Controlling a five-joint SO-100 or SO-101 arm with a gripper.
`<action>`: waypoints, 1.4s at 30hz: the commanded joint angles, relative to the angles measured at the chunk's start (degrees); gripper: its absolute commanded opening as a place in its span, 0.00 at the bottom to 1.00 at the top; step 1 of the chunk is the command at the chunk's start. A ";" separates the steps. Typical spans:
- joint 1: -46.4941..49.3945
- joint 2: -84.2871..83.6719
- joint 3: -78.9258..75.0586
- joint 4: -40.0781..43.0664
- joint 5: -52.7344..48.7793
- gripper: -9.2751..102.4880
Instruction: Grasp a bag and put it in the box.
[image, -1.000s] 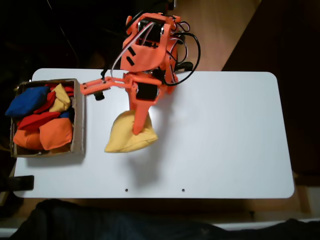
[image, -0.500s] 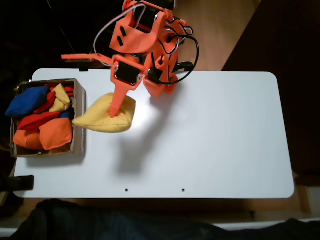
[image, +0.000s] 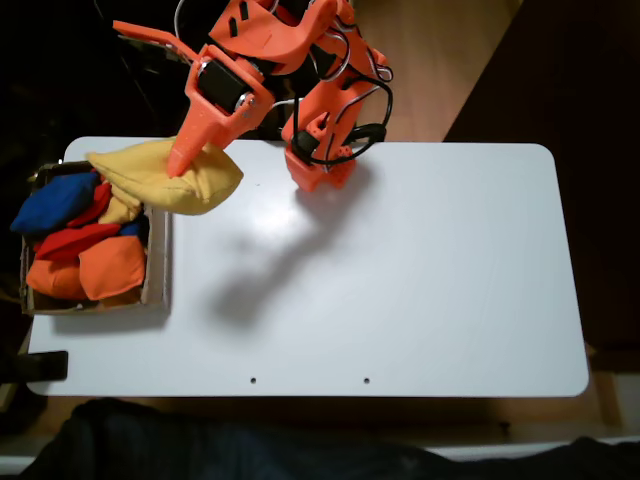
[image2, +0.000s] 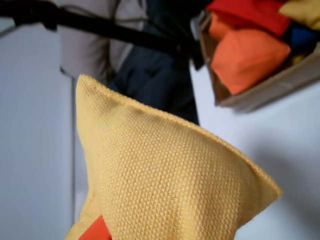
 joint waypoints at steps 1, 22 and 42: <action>2.02 -0.35 -5.54 -1.32 0.62 0.16; 15.91 -21.27 -15.29 -10.28 6.33 0.17; 23.12 -37.09 -16.35 -19.69 4.39 0.18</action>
